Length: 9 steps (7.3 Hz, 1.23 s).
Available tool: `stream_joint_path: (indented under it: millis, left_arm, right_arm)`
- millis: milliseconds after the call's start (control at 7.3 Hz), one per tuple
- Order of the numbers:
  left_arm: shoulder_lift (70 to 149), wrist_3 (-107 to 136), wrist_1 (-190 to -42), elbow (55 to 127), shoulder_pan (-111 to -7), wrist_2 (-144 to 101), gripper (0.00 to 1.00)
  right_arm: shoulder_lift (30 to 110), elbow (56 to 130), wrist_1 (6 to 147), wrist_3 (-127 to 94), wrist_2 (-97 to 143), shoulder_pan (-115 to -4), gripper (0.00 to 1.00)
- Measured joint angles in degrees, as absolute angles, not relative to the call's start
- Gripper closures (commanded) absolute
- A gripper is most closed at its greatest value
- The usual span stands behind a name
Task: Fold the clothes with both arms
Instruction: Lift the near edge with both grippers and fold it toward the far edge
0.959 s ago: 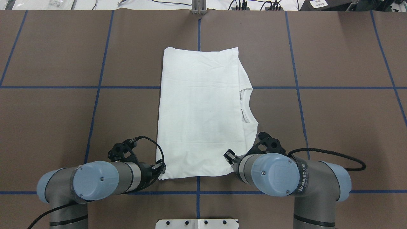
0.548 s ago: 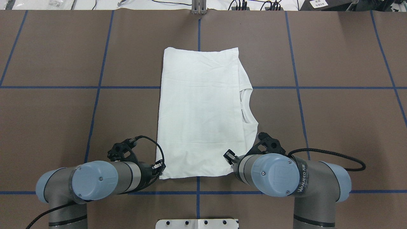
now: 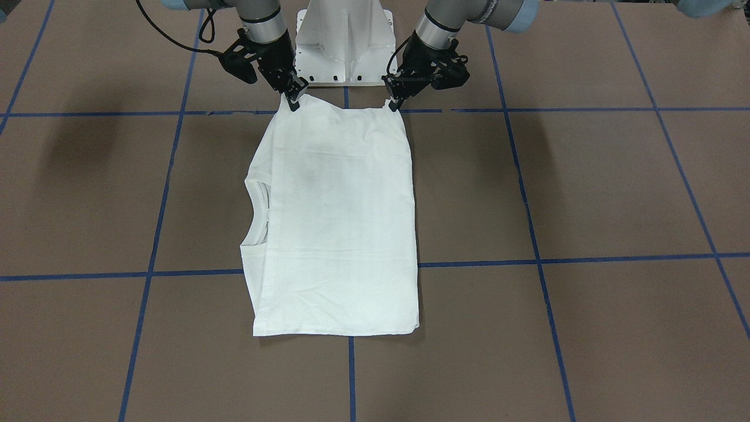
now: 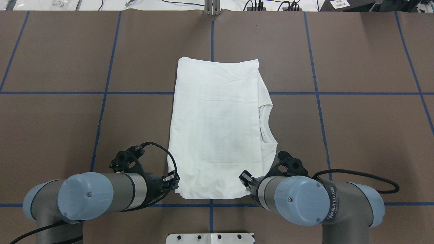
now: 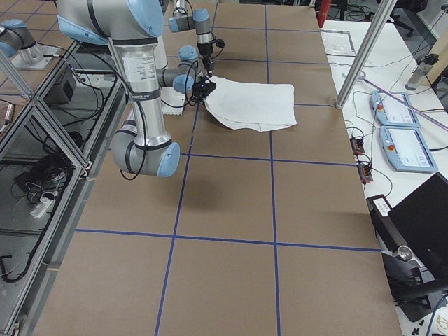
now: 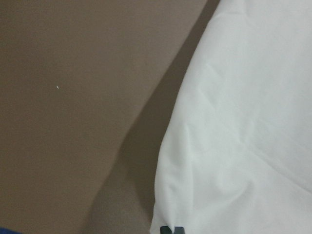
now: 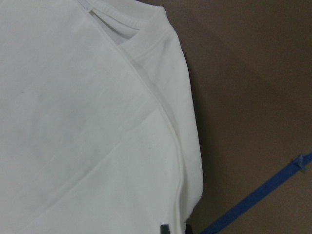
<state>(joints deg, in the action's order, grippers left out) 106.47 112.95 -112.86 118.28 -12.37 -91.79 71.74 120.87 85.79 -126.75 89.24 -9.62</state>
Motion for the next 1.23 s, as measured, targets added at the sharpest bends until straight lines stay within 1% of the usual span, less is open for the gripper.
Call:
stream_joint_path:
  millis: [274, 411, 548, 685, 822, 1096, 1233]
  left_arm:
    - [106.75, 113.24, -107.41, 127.13, -12.63, -93.55, 1.0]
    - [107.87, 113.04, -105.19, 129.4, -14.04, -94.52, 1.0]
    - [110.66, 112.58, -103.33, 128.76, -17.19, -95.22, 1.0]
    - [114.35, 111.04, -102.15, 125.25, -20.96, -96.27, 1.0]
    - [117.52, 107.59, -101.88, 120.51, -24.55, -97.3, 1.0]
    - [122.39, 99.81, -103.58, 110.66, -31.0, -98.0, 1.0]
    - [123.94, 97.4, -107.29, 104.9, -33.52, -98.08, 1.0]
  right_arm:
    - [73.5, 125.96, 85.84, -128.06, 89.09, -9.43, 1.0]
    - [74.04, 128.29, 85.86, -128.21, 89.05, -11.2, 1.0]
    - [74.0, 129.67, 85.86, -128.14, 89.22, -14.32, 1.0]
    - [73.43, 129.52, 85.85, -127.56, 90.15, -18.61, 1.0]
    - [71.35, 126.78, 85.66, -126.06, 92.99, -23.74, 1.0]
    - [64.59, 116.4, 85.24, -121.22, 98.57, -31.95, 1.0]
    - [62.28, 112.18, 85.21, -118.76, 99.9, -34.33, 1.0]
